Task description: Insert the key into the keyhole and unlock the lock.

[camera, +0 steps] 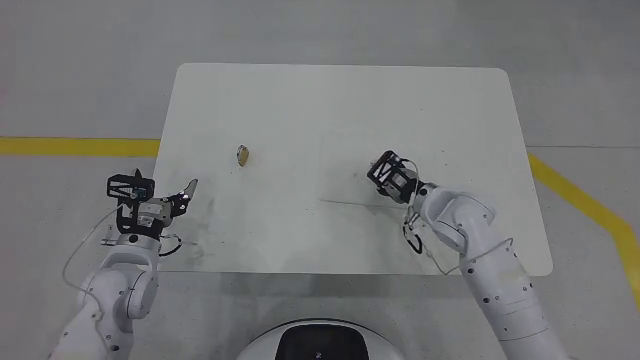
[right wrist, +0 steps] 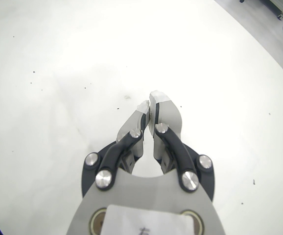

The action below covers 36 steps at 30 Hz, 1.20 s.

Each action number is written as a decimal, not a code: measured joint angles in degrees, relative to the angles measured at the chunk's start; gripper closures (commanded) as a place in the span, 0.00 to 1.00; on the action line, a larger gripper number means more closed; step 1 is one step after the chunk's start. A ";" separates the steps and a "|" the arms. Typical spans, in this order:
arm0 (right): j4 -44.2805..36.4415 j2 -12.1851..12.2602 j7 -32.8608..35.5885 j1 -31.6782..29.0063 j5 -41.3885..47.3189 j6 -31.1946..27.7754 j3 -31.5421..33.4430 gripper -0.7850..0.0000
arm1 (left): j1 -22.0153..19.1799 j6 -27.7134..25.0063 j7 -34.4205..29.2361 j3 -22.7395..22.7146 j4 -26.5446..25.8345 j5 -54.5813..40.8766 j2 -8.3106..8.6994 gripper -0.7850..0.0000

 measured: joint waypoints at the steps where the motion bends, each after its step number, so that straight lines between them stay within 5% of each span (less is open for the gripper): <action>1: -0.41 0.07 -0.31 -0.28 -0.33 0.08 0.25 1.00 | 0.00 0.00 0.00 0.00 0.00 0.00 0.00 0.00; 8: -2.30 0.01 -5.41 -2.56 5.52 4.18 3.10 1.00 | 0.00 0.00 0.00 0.00 0.00 0.00 0.00 0.00; 15: 0.23 -1.42 -11.35 -4.71 35.14 6.20 5.26 1.00 | 0.00 0.00 0.00 0.00 0.00 0.00 0.00 0.00; 21: 8.15 -2.18 -3.90 -1.79 62.45 2.75 4.67 1.00 | 0.00 0.00 0.00 0.00 0.00 0.00 0.00 0.00; 36: 10.64 -2.16 -2.19 -0.87 65.68 1.12 4.65 1.00 | -0.02 -0.07 0.06 0.01 -0.06 -0.09 -0.01 0.00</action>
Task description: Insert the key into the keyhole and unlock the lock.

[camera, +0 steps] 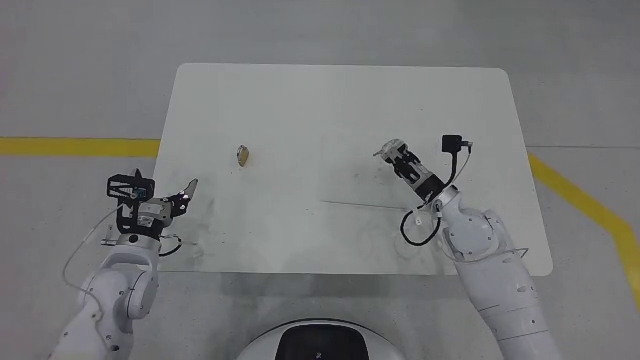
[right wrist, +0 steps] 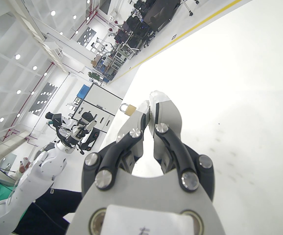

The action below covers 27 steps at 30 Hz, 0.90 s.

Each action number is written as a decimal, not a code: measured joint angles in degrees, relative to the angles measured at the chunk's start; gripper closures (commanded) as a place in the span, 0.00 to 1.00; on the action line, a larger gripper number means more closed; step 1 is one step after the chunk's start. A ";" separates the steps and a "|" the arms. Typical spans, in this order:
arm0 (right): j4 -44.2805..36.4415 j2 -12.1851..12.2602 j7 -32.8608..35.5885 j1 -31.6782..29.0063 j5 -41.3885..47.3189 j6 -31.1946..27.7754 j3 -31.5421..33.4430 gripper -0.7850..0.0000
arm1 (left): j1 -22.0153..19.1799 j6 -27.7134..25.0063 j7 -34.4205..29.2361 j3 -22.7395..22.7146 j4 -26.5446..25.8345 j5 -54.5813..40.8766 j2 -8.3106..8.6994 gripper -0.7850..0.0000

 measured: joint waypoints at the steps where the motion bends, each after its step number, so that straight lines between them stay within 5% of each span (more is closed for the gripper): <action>1: 0.00 -0.05 -0.41 -0.17 0.38 0.08 0.06 1.00 | -0.03 -0.37 0.32 0.02 -0.25 -0.56 -0.04 0.00; 4: 0.10 -0.73 -5.84 -1.37 5.56 -1.36 -0.64 1.00 | 0.23 -5.04 2.21 0.30 -2.68 -7.24 -0.30 0.00; 6: 0.73 -1.28 -7.71 -1.02 9.12 -1.74 -2.22 1.00 | 0.10 -13.30 1.68 0.66 -3.89 -18.12 -0.56 0.00; 9: 1.64 -2.09 -7.09 0.62 13.89 -1.67 -5.08 1.00 | -2.33 -26.48 -5.24 0.22 -2.43 -39.05 -0.32 0.00; 12: 2.28 -2.82 -5.86 2.08 19.04 -2.18 -7.51 1.00 | -6.25 -34.34 -14.78 1.10 0.21 -55.79 0.17 0.00; 19: 2.83 -3.82 -1.06 3.93 29.15 -5.65 -10.44 1.00 | -16.83 -37.31 -28.34 11.98 5.55 -72.19 -0.38 0.00; 27: 3.54 -3.95 1.07 4.02 29.79 -5.39 -10.29 1.00 | -31.54 -34.40 -41.35 26.77 22.65 -102.82 -3.02 0.00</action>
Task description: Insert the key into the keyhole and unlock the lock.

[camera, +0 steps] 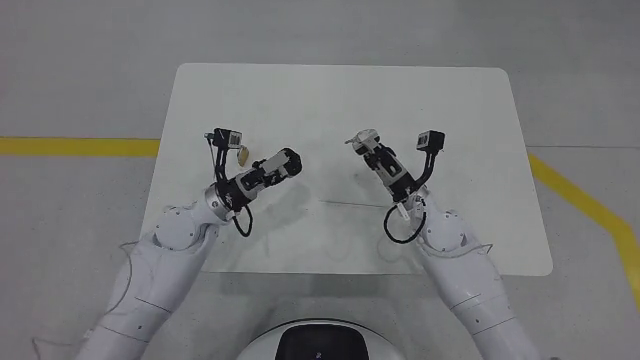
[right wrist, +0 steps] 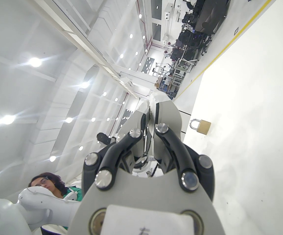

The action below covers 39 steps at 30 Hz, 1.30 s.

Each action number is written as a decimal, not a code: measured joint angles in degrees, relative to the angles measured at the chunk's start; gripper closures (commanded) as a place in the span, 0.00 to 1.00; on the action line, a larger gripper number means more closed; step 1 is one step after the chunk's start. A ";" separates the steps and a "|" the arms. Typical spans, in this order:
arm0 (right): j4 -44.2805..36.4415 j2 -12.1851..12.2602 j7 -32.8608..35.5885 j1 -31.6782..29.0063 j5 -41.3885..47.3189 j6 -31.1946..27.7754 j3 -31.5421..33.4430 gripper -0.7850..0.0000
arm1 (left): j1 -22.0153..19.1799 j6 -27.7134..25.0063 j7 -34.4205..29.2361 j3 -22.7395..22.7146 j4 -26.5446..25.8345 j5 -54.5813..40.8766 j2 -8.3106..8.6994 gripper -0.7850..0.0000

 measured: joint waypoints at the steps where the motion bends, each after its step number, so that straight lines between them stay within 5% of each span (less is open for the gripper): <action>1: -0.13 -0.03 -0.35 -0.17 -0.21 0.32 0.00 1.00 | -1.09 0.63 -1.13 1.08 1.64 -1.84 -0.28 0.00; 5: -0.97 -0.23 -0.67 -0.53 -0.40 2.17 -0.48 1.00 | -4.83 3.56 -4.10 4.47 7.56 -5.93 -1.31 0.04; 12: -3.68 -0.32 1.76 -0.47 -4.92 6.67 -2.03 1.00 | -7.98 1.24 -3.42 6.35 11.72 -2.71 -2.24 0.09; 28: -3.22 -1.30 2.14 2.79 -8.25 11.55 -4.88 1.00 | -9.44 2.75 -3.00 6.68 13.68 -0.58 -2.91 0.80; 39: -2.57 -1.39 3.11 3.19 -8.47 11.09 -4.10 1.00 | -9.71 5.06 -1.82 5.94 13.82 1.12 -3.03 0.88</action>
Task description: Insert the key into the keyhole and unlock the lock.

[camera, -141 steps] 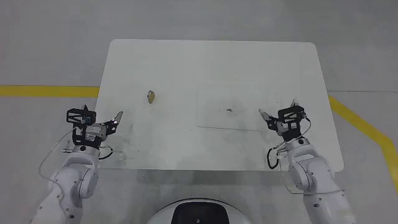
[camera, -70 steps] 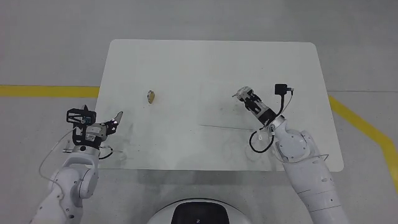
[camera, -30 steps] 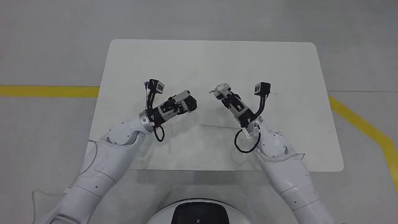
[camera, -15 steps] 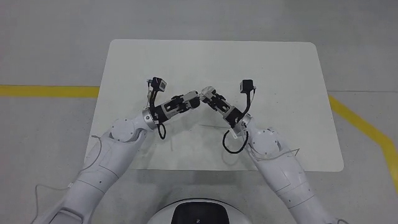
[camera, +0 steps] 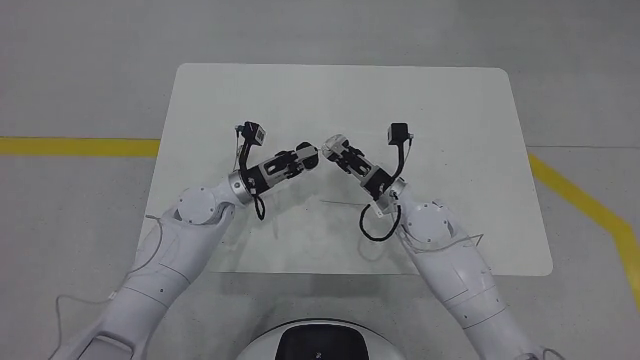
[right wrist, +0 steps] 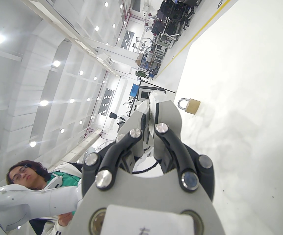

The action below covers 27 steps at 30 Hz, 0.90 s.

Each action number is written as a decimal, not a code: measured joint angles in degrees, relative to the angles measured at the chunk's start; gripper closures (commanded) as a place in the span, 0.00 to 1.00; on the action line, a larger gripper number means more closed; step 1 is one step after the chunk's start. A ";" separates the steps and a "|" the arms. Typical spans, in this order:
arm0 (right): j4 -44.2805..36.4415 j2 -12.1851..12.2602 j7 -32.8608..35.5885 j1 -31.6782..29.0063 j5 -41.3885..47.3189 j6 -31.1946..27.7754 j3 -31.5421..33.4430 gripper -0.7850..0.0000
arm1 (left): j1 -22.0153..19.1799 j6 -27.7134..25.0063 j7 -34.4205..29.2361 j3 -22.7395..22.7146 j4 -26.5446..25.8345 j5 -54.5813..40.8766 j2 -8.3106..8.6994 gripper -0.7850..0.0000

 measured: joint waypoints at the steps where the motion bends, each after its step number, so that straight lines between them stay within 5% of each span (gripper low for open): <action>1: 0.00 0.00 0.11 -0.02 -0.02 -0.03 0.06 1.00 | -0.01 0.15 0.07 -0.03 -0.05 0.17 -0.01 0.90; 5: -0.10 0.04 0.62 -0.17 -0.32 -0.06 0.41 1.00 | -0.04 0.38 0.16 -0.21 -0.26 0.96 -0.05 1.00; 16: -0.74 0.08 1.42 -0.99 -0.84 -0.33 0.93 1.00 | 0.34 -0.37 -0.46 -1.04 -0.90 2.23 0.00 1.00; 17: -0.81 0.11 1.91 -1.12 -0.81 -0.73 0.96 0.95 | 0.36 -0.60 -0.42 -1.25 -0.94 2.83 0.06 1.00; 19: -0.78 0.25 3.55 -1.26 -0.96 -1.52 1.09 0.65 | 0.39 -0.78 -0.10 -1.60 -1.04 4.37 0.20 1.00; 22: -0.58 0.80 7.83 -1.48 -2.77 -3.28 1.93 0.51 | 0.82 -1.52 -0.18 -2.23 -1.62 6.26 0.45 1.00; 23: -0.67 1.04 9.44 -1.76 -2.86 -4.22 2.42 0.30 | 1.09 -1.82 -0.43 -2.56 -1.83 6.72 0.58 1.00; 24: -0.75 1.23 10.57 -1.99 -2.90 -4.88 2.93 0.22 | 1.35 -1.98 -0.64 -2.82 -1.96 6.81 0.67 1.00; 27: -1.21 1.96 13.40 -2.94 -2.76 -6.53 5.22 0.18 | 2.05 -2.46 -1.64 -3.68 -2.34 7.04 0.99 1.00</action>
